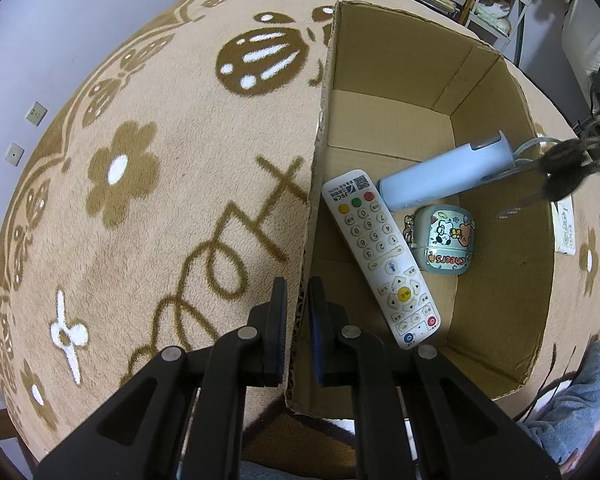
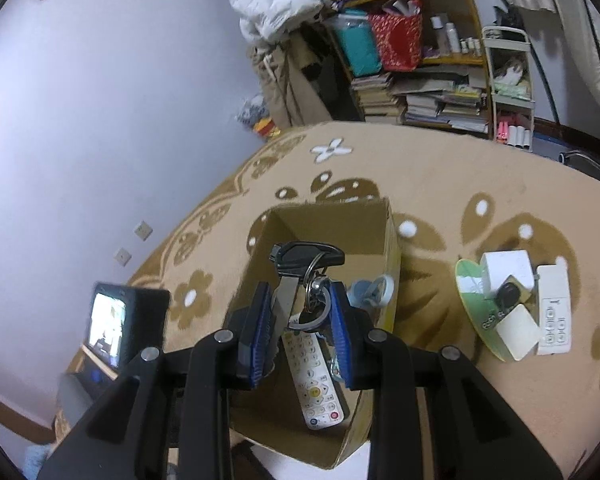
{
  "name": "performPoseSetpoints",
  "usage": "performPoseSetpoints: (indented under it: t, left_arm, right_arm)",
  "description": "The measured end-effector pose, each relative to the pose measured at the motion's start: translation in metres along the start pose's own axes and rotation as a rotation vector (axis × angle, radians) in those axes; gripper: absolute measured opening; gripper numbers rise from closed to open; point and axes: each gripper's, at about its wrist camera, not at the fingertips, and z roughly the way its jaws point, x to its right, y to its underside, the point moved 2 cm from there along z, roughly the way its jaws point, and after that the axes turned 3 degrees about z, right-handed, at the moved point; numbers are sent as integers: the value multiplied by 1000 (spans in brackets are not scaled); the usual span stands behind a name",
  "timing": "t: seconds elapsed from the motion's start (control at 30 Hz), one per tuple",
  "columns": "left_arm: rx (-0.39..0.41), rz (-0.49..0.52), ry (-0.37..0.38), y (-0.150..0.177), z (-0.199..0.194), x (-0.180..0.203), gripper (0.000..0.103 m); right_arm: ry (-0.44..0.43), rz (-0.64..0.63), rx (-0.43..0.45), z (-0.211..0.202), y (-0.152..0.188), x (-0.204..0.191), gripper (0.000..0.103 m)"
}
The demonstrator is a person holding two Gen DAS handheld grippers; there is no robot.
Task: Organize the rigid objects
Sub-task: 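Carry the keys with the right gripper over the box, then open the right gripper to drop the keys into the box, then move the right tool back over the pile toward the white square charger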
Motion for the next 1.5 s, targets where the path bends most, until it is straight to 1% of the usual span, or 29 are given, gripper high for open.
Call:
performPoseSetpoints:
  t: [0.2,0.4,0.5,0.7,0.93,1.0,1.03,1.07,1.13,1.2,1.27,1.3,1.33,1.37,1.5]
  left_arm:
    - [0,-1,0,0,0,0,11]
    - [0,-2,3,1,1,-1,11]
    - [0,-2,3,1,1,-1,11]
    - [-1,-2,4,2,1,-1,12]
    - [-3,0,2,2,1,-2,12]
    - [-3,0,2,3,0,-1,12]
    - [-3,0,1,2,0,-1,12]
    - [-3,1,1,2,0,-2,12]
    - [-3,1,1,2,0,-2,12]
    - [-3,0,2,2,1,-2,12]
    - [-3,0,1,2,1,-2,12]
    - [-3,0,1,2,1,-2,12]
    - [-3,1,1,2,1,-2,12]
    - [-3,0,1,2,1,-2,12]
    - [-3,0,1,2,1,-2,12]
  right_arm:
    - [37,-12,-47,24,11,5,31]
    - [79,-10,-73,36,18,14,31]
    - [101,-21,-72,40,19,16,31]
    - [80,-45,-41,37,18,11,31]
    - [103,-80,-32,34,15,4,32]
    - [95,-89,-18,30,13,1,43]
    - [95,-92,-10,28,12,0,54]
    - [99,-95,3,26,11,-1,60]
    - [108,-99,18,23,9,-1,62]
    - [120,-100,28,20,6,-1,68]
    - [136,-96,45,17,5,1,86]
    - [153,-95,54,15,4,2,90]
    - [161,-97,55,14,3,3,99]
    - [175,-103,52,14,3,3,103]
    - [208,-126,51,14,1,7,103]
